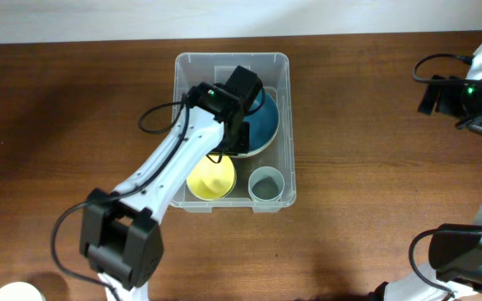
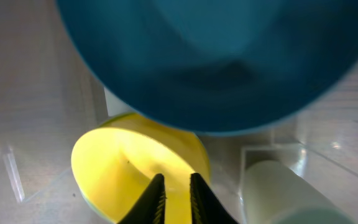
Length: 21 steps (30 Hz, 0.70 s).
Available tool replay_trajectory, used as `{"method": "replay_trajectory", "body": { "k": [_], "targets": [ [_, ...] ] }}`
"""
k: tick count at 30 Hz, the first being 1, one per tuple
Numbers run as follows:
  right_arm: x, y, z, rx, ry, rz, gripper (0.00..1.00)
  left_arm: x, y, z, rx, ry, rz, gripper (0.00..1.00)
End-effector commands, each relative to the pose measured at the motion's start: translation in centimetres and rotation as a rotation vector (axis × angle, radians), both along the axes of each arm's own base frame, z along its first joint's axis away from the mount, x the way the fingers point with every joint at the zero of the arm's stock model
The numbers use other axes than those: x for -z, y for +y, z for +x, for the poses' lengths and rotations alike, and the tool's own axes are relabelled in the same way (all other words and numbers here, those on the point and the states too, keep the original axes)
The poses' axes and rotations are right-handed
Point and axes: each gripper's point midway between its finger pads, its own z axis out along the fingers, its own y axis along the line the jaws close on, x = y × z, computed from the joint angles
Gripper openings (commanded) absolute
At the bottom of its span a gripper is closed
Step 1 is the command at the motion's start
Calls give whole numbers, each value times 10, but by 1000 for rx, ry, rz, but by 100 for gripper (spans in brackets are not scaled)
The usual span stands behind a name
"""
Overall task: Pack container
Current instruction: 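Carry the yellow bowl and set it into the mint-green bowl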
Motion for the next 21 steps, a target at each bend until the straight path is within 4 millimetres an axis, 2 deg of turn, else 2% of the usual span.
{"method": "replay_trajectory", "body": {
  "k": [1,6,11,15,21],
  "targets": [
    [-10,2,-5,0,-27,-10,99,16,8,5,-13,30,28,13],
    [-10,2,-5,0,-27,-11,99,32,8,5,-3,65,50,12],
    [-10,2,-5,0,-28,-11,99,37,8,5,-3,75,55,11],
    [-10,2,-5,0,-28,-11,99,44,8,5,-3,90,64,1],
    [-10,2,-5,0,-28,-11,99,58,12,-1,-3,138,93,1]
  ]
}}
